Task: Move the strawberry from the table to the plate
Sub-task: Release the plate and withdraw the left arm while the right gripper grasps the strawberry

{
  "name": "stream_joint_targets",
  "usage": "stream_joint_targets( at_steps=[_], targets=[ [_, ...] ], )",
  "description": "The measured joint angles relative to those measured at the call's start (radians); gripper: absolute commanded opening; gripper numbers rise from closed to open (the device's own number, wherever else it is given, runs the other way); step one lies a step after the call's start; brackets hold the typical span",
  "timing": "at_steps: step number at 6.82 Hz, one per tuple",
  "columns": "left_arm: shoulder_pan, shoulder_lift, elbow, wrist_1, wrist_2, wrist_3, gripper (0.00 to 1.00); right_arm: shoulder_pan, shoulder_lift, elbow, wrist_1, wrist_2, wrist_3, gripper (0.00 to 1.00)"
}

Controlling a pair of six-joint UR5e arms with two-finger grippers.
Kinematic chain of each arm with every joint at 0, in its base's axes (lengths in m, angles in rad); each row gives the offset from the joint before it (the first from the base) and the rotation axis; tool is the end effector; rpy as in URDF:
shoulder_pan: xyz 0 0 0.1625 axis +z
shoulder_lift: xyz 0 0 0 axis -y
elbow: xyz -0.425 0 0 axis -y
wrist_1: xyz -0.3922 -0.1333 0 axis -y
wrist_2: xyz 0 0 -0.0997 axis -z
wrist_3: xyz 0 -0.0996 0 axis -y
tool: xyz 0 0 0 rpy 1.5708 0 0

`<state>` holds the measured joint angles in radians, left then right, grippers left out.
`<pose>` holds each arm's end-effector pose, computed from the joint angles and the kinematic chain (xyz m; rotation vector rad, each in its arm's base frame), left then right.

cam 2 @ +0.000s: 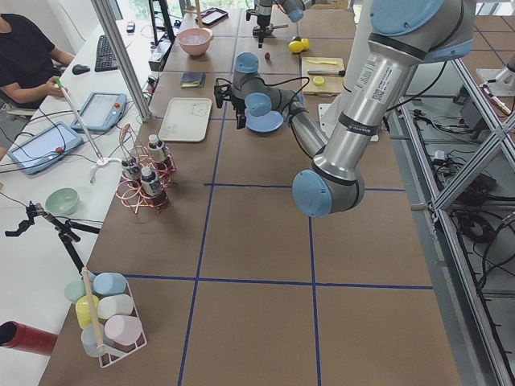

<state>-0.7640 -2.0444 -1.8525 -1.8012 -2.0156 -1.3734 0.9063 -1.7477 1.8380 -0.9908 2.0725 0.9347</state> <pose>0.3775 -0.4869 0.2384 0.0864 1.0496 -0.2944 -0.2092 -0.4055 0.5520 0.1110 -0.8060 0.0870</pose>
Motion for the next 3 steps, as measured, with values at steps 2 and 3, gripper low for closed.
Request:
stream_joint_targets(
  at_steps=[2,3],
  targets=[
    [-0.011,0.001,0.002,0.002,-0.003,0.027,1.0,-0.068,-0.021,-0.029,0.022,-0.035,0.016,0.88],
    [-0.013,0.001,0.005,0.001,-0.003,0.034,1.0,-0.085,-0.018,-0.041,0.025,-0.04,0.017,0.8]
  ],
)
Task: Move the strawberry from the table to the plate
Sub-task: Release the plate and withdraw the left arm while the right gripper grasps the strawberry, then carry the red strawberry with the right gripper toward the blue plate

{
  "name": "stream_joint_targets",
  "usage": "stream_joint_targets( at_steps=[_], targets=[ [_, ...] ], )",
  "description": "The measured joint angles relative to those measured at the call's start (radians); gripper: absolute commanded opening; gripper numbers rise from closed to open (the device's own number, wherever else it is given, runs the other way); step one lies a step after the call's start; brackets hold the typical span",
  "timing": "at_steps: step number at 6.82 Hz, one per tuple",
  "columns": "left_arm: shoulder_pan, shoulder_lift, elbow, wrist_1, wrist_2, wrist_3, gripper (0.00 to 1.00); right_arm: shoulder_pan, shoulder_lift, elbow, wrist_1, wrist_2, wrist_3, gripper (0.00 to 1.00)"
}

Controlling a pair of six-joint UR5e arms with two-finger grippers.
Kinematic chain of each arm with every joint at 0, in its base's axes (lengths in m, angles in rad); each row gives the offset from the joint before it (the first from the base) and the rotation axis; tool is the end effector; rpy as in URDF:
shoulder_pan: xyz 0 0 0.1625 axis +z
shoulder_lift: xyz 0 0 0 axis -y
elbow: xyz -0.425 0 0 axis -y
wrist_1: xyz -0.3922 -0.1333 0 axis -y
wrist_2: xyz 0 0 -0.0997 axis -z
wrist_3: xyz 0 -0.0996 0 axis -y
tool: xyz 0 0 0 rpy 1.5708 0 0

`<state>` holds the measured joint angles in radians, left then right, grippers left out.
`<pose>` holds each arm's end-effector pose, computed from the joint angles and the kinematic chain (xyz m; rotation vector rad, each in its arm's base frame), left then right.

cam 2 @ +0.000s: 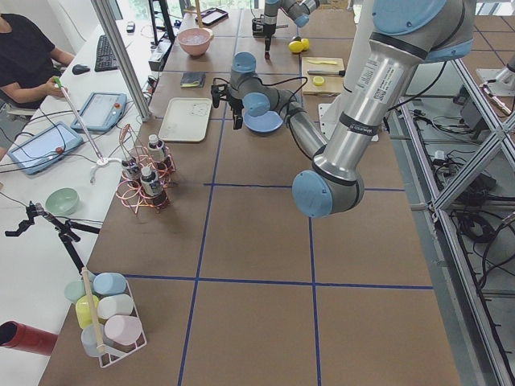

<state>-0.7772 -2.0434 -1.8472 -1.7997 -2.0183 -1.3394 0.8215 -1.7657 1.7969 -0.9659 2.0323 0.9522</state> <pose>0.3722 -0.4927 0.2413 0.1046 1.0414 -0.2766 -0.2365 -0.3848 0.5797 0.0767 -0.7628 0.0461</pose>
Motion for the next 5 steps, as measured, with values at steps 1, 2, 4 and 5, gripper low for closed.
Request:
stream_joint_targets(
  at_steps=[1,2,4,5],
  targets=[
    [-0.003,0.0,0.003,-0.001,0.001,0.003,1.0,-0.007,0.007,-0.009,0.0,-0.002,-0.001,0.66],
    [-0.004,0.0,0.004,-0.001,0.001,0.004,1.0,-0.012,0.019,-0.02,0.0,-0.003,-0.003,0.53],
    [-0.006,0.0,0.006,-0.001,0.001,0.005,1.0,-0.014,0.038,-0.04,0.0,-0.005,-0.008,0.53],
    [-0.006,0.0,0.006,-0.001,0.001,0.005,1.0,-0.015,0.038,-0.045,0.0,-0.005,-0.009,0.53]
  ],
)
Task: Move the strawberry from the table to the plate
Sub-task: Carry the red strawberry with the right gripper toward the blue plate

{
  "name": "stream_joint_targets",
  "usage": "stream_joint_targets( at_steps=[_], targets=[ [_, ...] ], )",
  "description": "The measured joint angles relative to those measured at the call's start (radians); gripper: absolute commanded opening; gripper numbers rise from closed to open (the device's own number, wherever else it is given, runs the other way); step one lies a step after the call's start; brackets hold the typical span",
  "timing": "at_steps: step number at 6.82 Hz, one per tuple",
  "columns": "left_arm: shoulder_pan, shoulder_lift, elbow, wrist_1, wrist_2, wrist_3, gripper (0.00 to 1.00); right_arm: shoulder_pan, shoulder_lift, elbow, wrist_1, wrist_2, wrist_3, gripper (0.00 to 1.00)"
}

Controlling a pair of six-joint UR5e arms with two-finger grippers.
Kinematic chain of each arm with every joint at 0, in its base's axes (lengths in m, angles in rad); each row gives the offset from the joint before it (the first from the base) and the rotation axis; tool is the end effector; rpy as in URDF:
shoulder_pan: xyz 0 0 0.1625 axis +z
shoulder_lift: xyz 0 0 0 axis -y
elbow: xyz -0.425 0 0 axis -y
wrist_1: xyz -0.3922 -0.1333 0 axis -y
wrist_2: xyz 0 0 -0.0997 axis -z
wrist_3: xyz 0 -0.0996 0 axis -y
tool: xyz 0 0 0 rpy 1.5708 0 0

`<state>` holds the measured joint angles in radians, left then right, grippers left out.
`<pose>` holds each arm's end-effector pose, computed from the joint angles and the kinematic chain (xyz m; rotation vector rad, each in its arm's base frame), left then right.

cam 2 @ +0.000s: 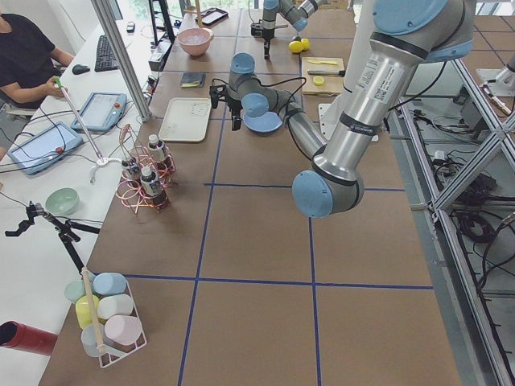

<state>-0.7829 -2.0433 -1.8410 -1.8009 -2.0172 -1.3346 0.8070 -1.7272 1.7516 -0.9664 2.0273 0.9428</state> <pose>0.3706 -0.4962 0.2439 0.1082 1.0363 -0.2796 -0.2530 -0.3934 0.5864 0.0736 -0.7549 0.0268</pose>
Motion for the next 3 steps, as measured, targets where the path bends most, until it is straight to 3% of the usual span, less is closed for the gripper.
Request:
stream_joint_targets(
  at_steps=[3],
  targets=[
    [-0.001,0.0,0.0,-0.001,0.0,0.0,1.0,0.0,-0.005,-0.003,0.0,0.001,-0.002,0.52]
  ],
)
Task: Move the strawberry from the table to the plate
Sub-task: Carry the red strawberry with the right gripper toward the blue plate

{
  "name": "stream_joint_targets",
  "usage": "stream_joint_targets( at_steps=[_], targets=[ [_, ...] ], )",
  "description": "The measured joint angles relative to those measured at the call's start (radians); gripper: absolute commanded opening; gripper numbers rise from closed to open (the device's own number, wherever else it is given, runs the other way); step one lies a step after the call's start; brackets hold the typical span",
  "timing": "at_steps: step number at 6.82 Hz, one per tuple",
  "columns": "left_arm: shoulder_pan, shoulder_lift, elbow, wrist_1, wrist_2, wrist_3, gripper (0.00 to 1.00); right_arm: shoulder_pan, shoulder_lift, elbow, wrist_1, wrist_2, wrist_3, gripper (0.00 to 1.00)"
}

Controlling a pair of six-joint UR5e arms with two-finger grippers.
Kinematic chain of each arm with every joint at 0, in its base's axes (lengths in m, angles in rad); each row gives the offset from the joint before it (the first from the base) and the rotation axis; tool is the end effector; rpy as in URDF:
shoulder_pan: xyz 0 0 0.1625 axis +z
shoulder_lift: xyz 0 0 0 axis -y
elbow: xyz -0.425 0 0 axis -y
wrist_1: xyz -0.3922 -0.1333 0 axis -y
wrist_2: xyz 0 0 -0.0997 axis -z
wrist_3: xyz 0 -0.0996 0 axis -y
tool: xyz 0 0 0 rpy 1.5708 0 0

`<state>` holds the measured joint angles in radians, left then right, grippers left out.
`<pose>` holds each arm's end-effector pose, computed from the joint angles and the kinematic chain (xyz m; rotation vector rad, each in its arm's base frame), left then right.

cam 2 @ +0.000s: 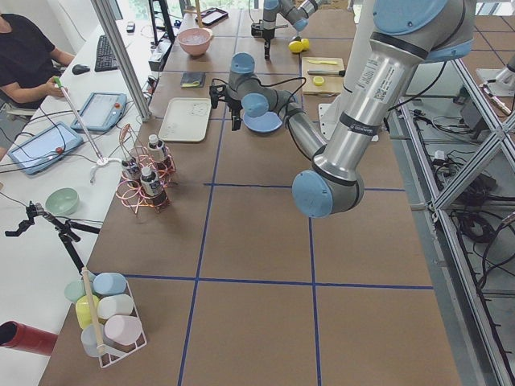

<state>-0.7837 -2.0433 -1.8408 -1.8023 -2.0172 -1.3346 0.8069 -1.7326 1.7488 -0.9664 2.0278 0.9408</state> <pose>0.3703 -0.4965 0.2438 0.1093 1.0373 -0.2799 -0.2514 -0.3917 0.5903 0.0684 -0.7493 0.0267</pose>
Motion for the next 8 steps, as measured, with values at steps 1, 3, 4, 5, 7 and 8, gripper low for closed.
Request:
stream_joint_targets(
  at_steps=[1,3,4,5,7,8],
  targets=[
    [0.0,0.0,0.0,0.0,0.0,0.0,1.0,0.0,-0.001,0.0,0.0,0.0,0.0,0.22],
    [-0.001,0.0,0.0,0.0,0.0,-0.001,1.0,0.0,-0.002,0.002,0.0,0.0,0.0,0.0],
    [-0.003,0.0,0.0,0.0,0.0,0.0,1.0,0.001,0.0,0.008,0.0,0.003,-0.001,0.0],
    [-0.014,-0.001,0.0,0.002,-0.001,0.002,1.0,0.002,0.002,0.033,-0.003,0.009,-0.001,0.0],
    [-0.074,0.001,-0.001,0.048,-0.018,0.102,1.0,0.024,0.027,0.116,-0.038,0.063,0.002,0.0],
    [-0.114,0.011,-0.001,0.089,-0.023,0.204,1.0,0.039,0.082,0.139,-0.072,0.095,0.006,0.0]
  ],
)
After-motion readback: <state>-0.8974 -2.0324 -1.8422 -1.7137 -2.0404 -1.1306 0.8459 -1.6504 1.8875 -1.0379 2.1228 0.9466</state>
